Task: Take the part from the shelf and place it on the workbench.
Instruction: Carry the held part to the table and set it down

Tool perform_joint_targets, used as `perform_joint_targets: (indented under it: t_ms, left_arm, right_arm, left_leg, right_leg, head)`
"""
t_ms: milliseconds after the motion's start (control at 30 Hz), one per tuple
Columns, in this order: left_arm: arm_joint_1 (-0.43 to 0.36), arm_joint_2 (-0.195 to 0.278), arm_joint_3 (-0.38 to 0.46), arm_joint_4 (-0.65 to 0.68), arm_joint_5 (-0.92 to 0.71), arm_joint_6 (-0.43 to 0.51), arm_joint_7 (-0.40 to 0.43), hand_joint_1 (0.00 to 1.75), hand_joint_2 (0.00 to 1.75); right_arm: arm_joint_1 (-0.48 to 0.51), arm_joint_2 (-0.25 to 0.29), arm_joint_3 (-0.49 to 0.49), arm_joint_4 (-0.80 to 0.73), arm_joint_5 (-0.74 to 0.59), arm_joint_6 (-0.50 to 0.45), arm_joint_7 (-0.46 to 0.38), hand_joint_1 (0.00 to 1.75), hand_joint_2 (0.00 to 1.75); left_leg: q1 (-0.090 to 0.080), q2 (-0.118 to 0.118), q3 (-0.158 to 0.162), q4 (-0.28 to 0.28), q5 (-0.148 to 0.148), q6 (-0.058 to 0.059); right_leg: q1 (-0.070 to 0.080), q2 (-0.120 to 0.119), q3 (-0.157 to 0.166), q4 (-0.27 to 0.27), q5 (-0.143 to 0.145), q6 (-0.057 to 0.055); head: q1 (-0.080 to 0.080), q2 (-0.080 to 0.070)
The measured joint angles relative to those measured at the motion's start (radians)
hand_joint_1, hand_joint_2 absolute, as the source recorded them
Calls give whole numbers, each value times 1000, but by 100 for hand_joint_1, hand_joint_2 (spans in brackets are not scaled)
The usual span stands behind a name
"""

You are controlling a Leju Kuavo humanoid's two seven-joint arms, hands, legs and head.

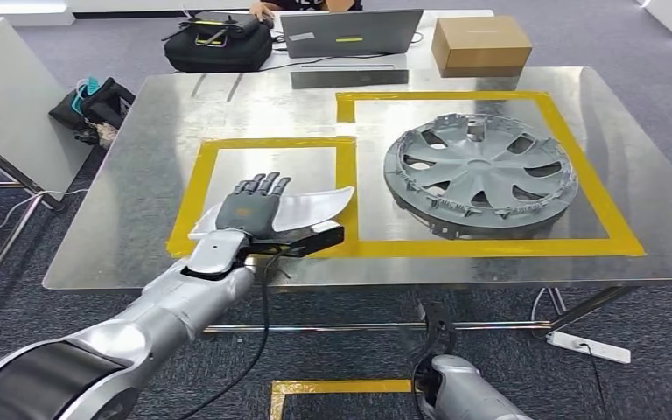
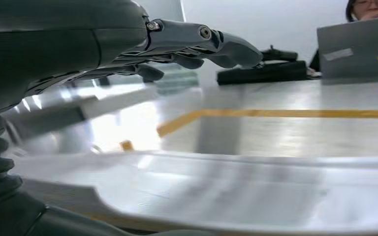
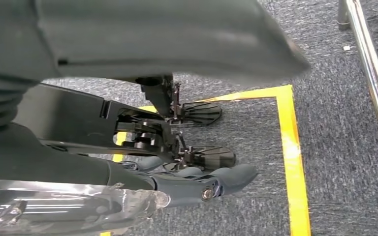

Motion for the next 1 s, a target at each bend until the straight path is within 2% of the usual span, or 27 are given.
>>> perform_joint_targets:
  t_ms: [100,200,300,600,800,900,933,1000]
  left_arm:
    - [8,-12,94,-15,202,29,-166,0,0]
    - [33,-34,174,-65,383,12,-323,0,0]
    - [72,-53,227,-139,525,-31,-401,0,0]
    - [189,-46,242,-342,757,-68,-448,0,0]
    - [252,-33,232,-469,849,-95,-469,0,0]
    - [309,-4,230,-553,870,-5,-457,0,0]
    - [343,20,235,-595,889,26,-458,0,0]
    - [425,81,265,-681,928,20,-474,0,0]
  right_arm:
    - [2,0,0,0,-16,-11,-6,0,0]
    - [5,0,0,0,-39,-25,-22,0,0]
    - [10,0,-1,0,-58,-34,-40,0,0]
    - [28,-7,-12,0,-108,-47,-57,0,0]
    - [39,-22,-21,1,-126,-74,-23,0,0]
    - [95,-51,1,5,-47,-51,20,0,0]
    - [143,-70,17,8,-18,-37,-3,0,0]
    - [262,-111,41,37,-2,-26,-133,0,0]
  left_leg:
    - [0,0,0,0,0,0]
    - [0,0,0,0,0,0]
    - [0,0,0,0,0,0]
    - [0,0,0,0,0,1]
    - [0,0,0,0,-1,1]
    - [0,0,4,-1,-4,2]
    - [0,0,9,-1,-7,3]
    - [1,-1,19,-2,-14,4]
  right_leg:
    - [0,0,0,0,0,0]
    - [0,0,0,0,0,0]
    - [0,1,0,-1,0,0]
    - [0,1,0,-1,0,0]
    - [0,0,0,-1,0,0]
    - [0,1,5,-2,-3,1]
    - [1,0,9,-2,-7,1]
    - [2,-2,19,-2,-15,0]
  head:
    - [0,0]
    - [0,0]
    - [0,0]
    - [0,0]
    - [0,0]
    - [0,0]
    - [0,0]
    - [0,0]
